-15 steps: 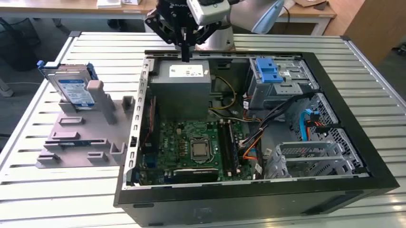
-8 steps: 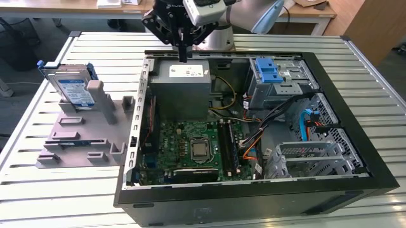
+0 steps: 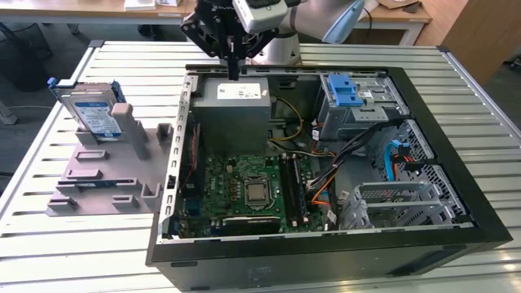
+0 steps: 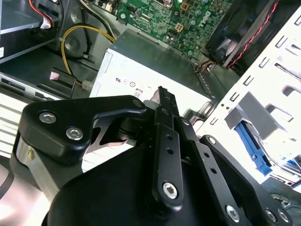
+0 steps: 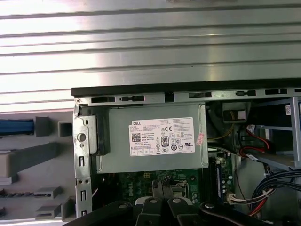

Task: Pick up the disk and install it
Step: 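Reach for the disk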

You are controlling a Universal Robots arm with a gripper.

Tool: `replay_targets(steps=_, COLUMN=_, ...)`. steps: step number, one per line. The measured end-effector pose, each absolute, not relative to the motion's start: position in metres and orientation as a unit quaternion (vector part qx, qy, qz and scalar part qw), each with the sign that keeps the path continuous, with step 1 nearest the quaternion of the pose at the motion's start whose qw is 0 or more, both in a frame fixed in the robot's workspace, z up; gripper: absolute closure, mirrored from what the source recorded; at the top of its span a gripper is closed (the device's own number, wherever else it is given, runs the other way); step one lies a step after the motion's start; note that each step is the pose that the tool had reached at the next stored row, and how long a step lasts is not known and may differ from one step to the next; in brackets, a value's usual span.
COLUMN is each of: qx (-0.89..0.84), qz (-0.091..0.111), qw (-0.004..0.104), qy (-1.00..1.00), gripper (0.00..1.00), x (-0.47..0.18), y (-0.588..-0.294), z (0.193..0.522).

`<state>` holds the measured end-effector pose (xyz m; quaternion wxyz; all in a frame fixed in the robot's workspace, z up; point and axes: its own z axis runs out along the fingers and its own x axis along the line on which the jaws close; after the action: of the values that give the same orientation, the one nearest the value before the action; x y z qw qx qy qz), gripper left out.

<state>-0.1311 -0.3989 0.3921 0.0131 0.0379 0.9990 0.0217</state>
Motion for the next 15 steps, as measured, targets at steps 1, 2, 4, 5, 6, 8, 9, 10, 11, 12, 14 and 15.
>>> replay_targets(steps=1, qx=0.038, qz=0.022, qw=0.013, qy=0.999, gripper=0.89, x=-0.1313, y=-0.3989, z=0.3921)
replay_targets(steps=2, qx=0.038, qz=0.022, qw=0.013, qy=0.999, gripper=0.89, x=-0.1316, y=-0.3989, z=0.3921)
replay_targets(steps=4, qx=0.038, qz=0.022, qw=0.013, qy=0.999, gripper=0.89, x=-0.132, y=-0.3989, z=0.392)
replay_targets(steps=5, qx=0.038, qz=0.022, qw=0.013, qy=0.999, gripper=0.89, x=-0.1322, y=-0.3989, z=0.392)
replay_targets(steps=6, qx=0.038, qz=0.022, qw=0.013, qy=0.999, gripper=0.89, x=-0.1323, y=-0.3989, z=0.392)
replay_targets(steps=8, qx=0.038, qz=0.022, qw=0.013, qy=0.999, gripper=0.89, x=-0.1327, y=-0.3989, z=0.3919)
replay_targets(steps=9, qx=0.038, qz=0.022, qw=0.013, qy=0.999, gripper=0.89, x=-0.1329, y=-0.3989, z=0.3919)
replay_targets(steps=10, qx=0.038, qz=0.022, qw=0.013, qy=0.999, gripper=0.89, x=-0.133, y=-0.3989, z=0.3919)
replay_targets(steps=11, qx=0.038, qz=0.022, qw=0.013, qy=0.999, gripper=0.89, x=-0.1333, y=-0.3989, z=0.3919)
replay_targets(steps=12, qx=0.038, qz=0.022, qw=0.013, qy=0.999, gripper=0.89, x=-0.1334, y=-0.3989, z=0.3919)
replay_targets(steps=14, qx=0.038, qz=0.022, qw=0.013, qy=0.999, gripper=0.89, x=-0.1375, y=-0.3989, z=0.3915)
replay_targets(steps=15, qx=0.038, qz=0.022, qw=0.013, qy=0.999, gripper=0.89, x=-0.1376, y=-0.3989, z=0.3915)
